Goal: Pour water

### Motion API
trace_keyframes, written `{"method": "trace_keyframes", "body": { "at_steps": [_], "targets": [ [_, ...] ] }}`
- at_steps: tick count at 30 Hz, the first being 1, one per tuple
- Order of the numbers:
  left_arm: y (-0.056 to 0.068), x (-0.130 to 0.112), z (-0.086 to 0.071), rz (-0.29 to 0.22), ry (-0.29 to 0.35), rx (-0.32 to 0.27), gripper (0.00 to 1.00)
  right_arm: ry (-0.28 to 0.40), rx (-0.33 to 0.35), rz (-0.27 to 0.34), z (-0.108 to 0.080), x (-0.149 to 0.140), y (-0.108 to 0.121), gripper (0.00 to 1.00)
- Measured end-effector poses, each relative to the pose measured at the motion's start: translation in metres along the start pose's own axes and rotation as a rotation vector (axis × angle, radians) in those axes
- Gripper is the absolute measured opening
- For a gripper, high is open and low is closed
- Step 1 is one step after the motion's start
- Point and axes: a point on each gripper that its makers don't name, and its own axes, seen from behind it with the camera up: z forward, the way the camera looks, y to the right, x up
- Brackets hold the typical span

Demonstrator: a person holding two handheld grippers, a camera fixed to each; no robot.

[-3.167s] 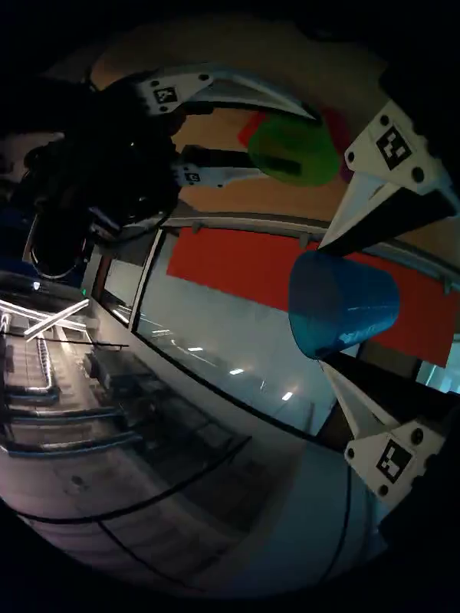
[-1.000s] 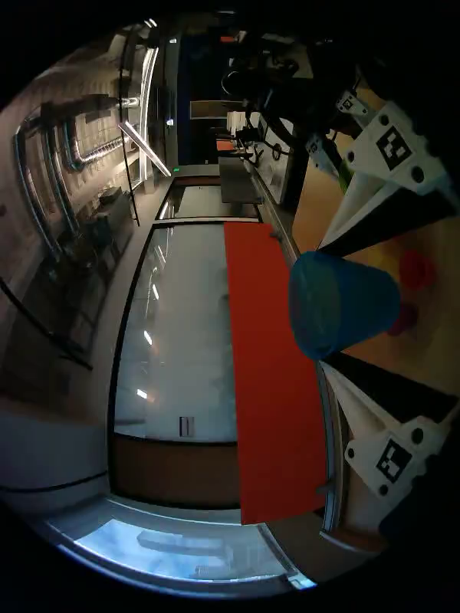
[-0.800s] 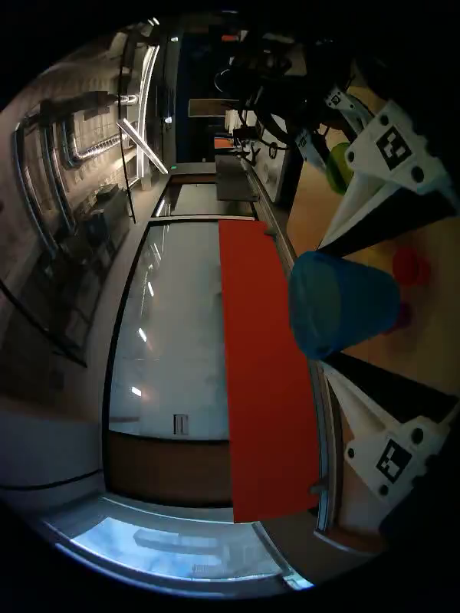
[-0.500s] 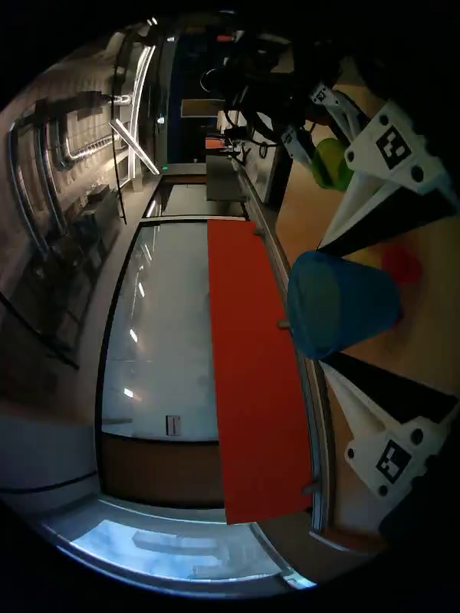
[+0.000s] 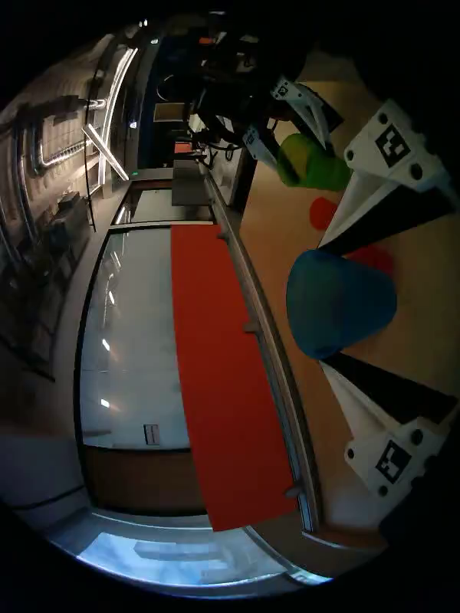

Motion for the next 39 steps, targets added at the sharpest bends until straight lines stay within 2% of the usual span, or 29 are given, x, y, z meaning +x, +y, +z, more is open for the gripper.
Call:
{"method": "trace_keyframes", "body": {
  "at_steps": [8,18,25,39],
  "targets": [
    [0.001,-0.029,0.008,0.028,-0.073,-0.006,0.88,-0.088,0.022,0.011,0.000,-0.025,0.002,0.90],
    [0.010,-0.068,0.022,0.073,-0.175,-0.033,0.88,-0.183,0.042,0.009,0.003,-0.053,0.004,0.90],
    [0.012,-0.098,0.029,0.114,-0.254,-0.040,0.88,-0.239,0.056,0.013,0.006,-0.074,0.005,0.90],
    [0.017,-0.150,0.043,0.141,-0.391,-0.082,0.88,-0.332,0.073,0.007,0.014,-0.109,0.008,0.89]
  ]
}}
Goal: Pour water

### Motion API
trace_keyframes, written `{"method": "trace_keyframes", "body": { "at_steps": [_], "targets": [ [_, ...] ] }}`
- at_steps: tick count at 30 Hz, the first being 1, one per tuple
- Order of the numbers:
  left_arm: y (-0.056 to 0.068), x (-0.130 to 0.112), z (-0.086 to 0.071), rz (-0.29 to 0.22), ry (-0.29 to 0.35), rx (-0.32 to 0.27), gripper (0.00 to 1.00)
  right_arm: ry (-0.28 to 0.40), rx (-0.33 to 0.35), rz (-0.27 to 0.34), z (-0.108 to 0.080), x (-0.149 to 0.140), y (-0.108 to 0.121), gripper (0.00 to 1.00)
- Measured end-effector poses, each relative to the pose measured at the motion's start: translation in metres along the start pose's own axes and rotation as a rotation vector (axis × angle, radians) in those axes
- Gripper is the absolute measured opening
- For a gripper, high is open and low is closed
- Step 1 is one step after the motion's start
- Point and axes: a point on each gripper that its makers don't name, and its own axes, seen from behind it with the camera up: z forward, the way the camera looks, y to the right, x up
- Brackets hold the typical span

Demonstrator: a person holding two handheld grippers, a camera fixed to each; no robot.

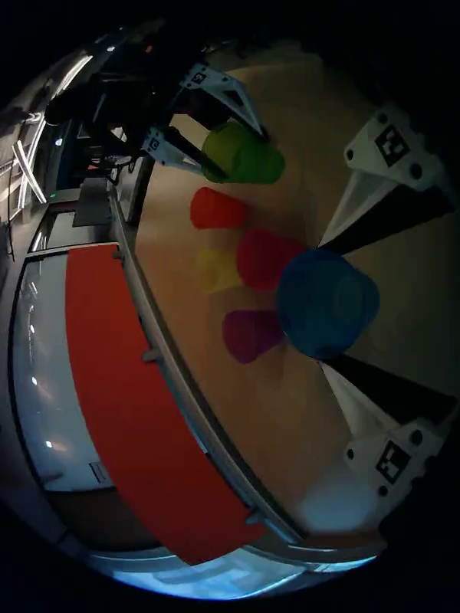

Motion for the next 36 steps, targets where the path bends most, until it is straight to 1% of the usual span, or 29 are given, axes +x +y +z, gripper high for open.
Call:
{"method": "trace_keyframes", "body": {
  "at_steps": [4,8,15,18,27,36],
  "targets": [
    [0.003,-0.009,0.009,0.024,-0.033,-0.008,0.88,-0.022,-0.005,-0.005,0.005,-0.007,0.003,0.90],
    [0.007,-0.016,0.018,0.036,-0.055,-0.024,0.88,-0.039,-0.006,-0.011,0.010,-0.013,0.003,0.90],
    [0.011,-0.022,0.030,0.039,-0.071,-0.041,0.88,-0.060,-0.009,-0.023,0.018,-0.022,0.005,0.90],
    [0.012,-0.025,0.034,0.032,-0.076,-0.043,0.88,-0.065,-0.009,-0.015,0.020,-0.025,0.006,0.90],
    [0.014,-0.033,0.039,0.027,-0.084,-0.056,0.88,-0.074,-0.015,-0.004,0.027,-0.033,0.010,0.90],
    [0.010,-0.040,0.039,-0.003,-0.084,-0.063,0.88,-0.091,-0.021,-0.005,0.033,-0.044,0.009,0.90]
  ]
}}
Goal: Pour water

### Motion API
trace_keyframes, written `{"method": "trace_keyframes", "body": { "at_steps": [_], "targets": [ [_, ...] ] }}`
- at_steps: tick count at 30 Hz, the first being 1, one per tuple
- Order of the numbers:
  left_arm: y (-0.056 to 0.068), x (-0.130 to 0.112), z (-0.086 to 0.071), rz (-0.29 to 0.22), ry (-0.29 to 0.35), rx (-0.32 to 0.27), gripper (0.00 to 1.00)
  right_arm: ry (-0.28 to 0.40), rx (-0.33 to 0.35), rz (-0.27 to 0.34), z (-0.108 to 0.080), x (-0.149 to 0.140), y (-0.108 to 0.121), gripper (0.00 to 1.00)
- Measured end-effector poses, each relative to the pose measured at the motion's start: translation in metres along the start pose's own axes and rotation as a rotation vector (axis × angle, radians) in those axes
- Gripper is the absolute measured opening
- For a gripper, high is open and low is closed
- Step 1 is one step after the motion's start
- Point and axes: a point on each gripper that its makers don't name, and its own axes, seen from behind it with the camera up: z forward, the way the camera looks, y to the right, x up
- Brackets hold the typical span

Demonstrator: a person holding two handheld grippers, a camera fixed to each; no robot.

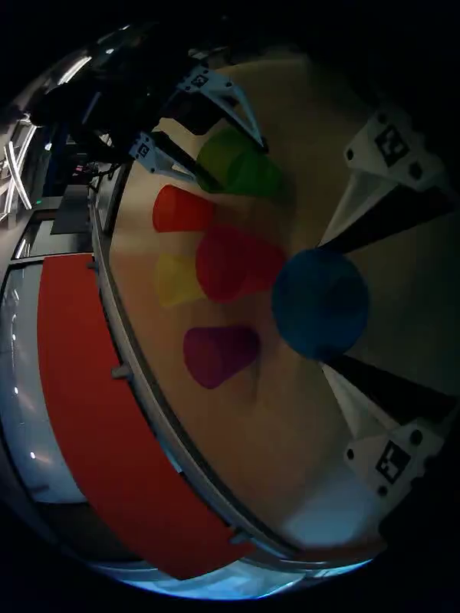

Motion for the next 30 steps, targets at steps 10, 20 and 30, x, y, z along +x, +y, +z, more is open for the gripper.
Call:
{"method": "trace_keyframes", "body": {
  "at_steps": [10,20,30],
  "targets": [
    [-0.003,-0.009,0.004,-0.029,-0.016,-0.006,0.88,-0.002,-0.012,0.007,0.001,-0.009,0.001,0.90],
    [-0.007,-0.016,0.005,-0.049,-0.035,0.001,0.92,-0.014,-0.029,0.016,-0.001,-0.016,0.003,0.97],
    [-0.008,-0.030,-0.001,-0.066,-0.070,0.008,0.95,-0.025,-0.046,0.032,-0.011,-0.027,0.004,1.00]
  ]
}}
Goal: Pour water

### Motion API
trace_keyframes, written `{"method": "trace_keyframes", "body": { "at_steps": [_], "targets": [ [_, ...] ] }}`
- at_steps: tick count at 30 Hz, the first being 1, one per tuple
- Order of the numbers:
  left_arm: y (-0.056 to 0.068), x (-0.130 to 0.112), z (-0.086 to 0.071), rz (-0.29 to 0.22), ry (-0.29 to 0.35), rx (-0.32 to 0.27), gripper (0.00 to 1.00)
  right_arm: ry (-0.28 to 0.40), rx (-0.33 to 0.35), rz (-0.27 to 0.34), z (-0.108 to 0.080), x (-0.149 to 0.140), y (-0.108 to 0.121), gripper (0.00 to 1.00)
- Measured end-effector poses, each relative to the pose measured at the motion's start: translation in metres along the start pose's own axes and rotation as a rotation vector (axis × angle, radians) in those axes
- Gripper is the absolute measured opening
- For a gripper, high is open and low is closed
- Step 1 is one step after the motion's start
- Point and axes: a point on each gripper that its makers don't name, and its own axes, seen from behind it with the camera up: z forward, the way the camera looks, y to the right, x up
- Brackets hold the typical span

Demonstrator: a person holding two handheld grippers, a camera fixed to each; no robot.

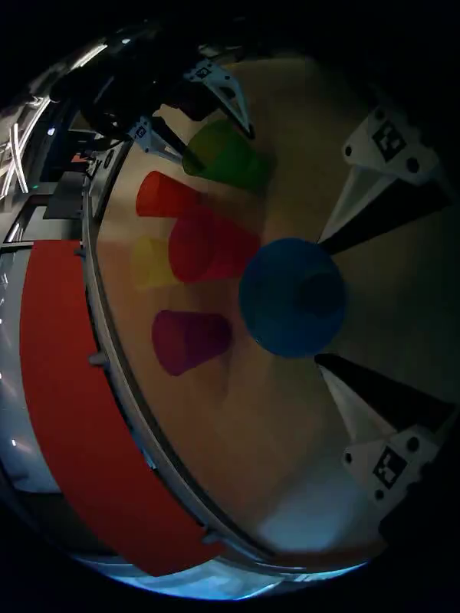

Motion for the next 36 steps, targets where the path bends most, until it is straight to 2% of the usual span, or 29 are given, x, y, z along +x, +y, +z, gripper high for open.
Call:
{"method": "trace_keyframes", "body": {
  "at_steps": [6,15,26,30,36],
  "targets": [
    [-0.002,-0.010,-0.008,-0.005,-0.002,0.022,0.96,0.010,-0.022,0.018,-0.014,-0.007,0.000,1.00],
    [0.005,-0.022,-0.029,-0.028,0.008,0.039,0.96,0.036,-0.054,0.083,-0.041,-0.021,0.000,1.00],
    [0.005,-0.027,-0.057,-0.064,0.054,0.093,0.96,0.075,-0.129,0.151,-0.071,-0.029,0.011,1.00],
    [0.001,-0.026,-0.067,-0.077,0.076,0.127,0.95,0.098,-0.171,0.172,-0.081,-0.027,0.018,1.00],
    [-0.012,-0.024,-0.084,-0.132,0.134,0.203,0.96,0.153,-0.250,0.204,-0.098,-0.021,0.031,1.00]
  ]
}}
